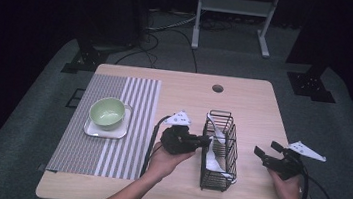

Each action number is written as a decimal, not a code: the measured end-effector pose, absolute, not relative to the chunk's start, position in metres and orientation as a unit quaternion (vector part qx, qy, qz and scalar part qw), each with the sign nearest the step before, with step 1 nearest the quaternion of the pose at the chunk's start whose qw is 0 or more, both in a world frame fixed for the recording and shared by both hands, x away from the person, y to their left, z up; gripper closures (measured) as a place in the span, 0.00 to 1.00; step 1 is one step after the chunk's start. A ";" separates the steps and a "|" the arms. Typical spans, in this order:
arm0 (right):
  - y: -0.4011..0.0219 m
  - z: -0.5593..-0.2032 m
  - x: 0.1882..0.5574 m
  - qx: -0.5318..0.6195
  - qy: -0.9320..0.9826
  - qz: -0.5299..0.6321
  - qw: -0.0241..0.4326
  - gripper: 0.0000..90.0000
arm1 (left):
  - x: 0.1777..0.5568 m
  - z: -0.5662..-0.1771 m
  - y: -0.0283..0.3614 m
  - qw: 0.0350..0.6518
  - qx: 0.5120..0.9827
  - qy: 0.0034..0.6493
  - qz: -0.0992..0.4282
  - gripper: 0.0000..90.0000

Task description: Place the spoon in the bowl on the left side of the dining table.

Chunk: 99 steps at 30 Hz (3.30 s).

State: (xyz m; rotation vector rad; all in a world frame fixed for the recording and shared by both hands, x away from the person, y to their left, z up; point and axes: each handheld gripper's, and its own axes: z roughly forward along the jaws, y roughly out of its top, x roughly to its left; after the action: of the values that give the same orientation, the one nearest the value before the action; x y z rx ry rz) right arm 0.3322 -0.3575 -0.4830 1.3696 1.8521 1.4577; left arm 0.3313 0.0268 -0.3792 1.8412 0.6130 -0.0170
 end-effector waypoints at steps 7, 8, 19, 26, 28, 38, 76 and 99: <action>-0.357 -0.483 0.332 0.492 0.664 0.524 0.206 0.14 | 0.332 -0.380 0.030 0.575 0.772 0.270 -0.017 0.96; -0.357 -0.483 0.332 0.492 0.664 0.524 0.206 0.14 | 0.333 -0.379 0.030 0.577 0.771 0.270 -0.018 0.96; -0.358 -0.483 0.332 0.492 0.664 0.524 0.206 0.14 | 0.334 -0.372 0.038 0.605 0.741 0.286 -0.050 0.96; -0.357 -0.483 0.332 0.491 0.664 0.525 0.205 0.14 | 0.335 -0.369 0.044 0.621 0.724 0.293 -0.067 0.96; -0.357 -0.483 0.332 0.491 0.664 0.525 0.205 0.14 | 0.335 -0.367 0.046 0.624 0.720 0.295 -0.072 0.96; -0.357 -0.483 0.332 0.491 0.665 0.524 0.205 0.14 | 0.334 -0.358 0.051 0.640 0.702 0.299 -0.096 0.96; -0.357 -0.483 0.332 0.493 0.665 0.522 0.206 0.14 | 0.326 -0.329 0.085 0.677 0.657 0.317 -0.101 0.96; -0.357 -0.483 0.332 0.494 0.665 0.520 0.207 0.14 | 0.324 -0.338 0.114 0.683 0.641 0.338 -0.097 0.96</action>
State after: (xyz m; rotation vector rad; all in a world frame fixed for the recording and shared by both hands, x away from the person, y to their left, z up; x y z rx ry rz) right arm 0.3325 -0.3572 -0.4829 1.3754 1.8521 1.4486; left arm 0.3241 0.1140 -0.3379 1.4364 0.7578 -0.2182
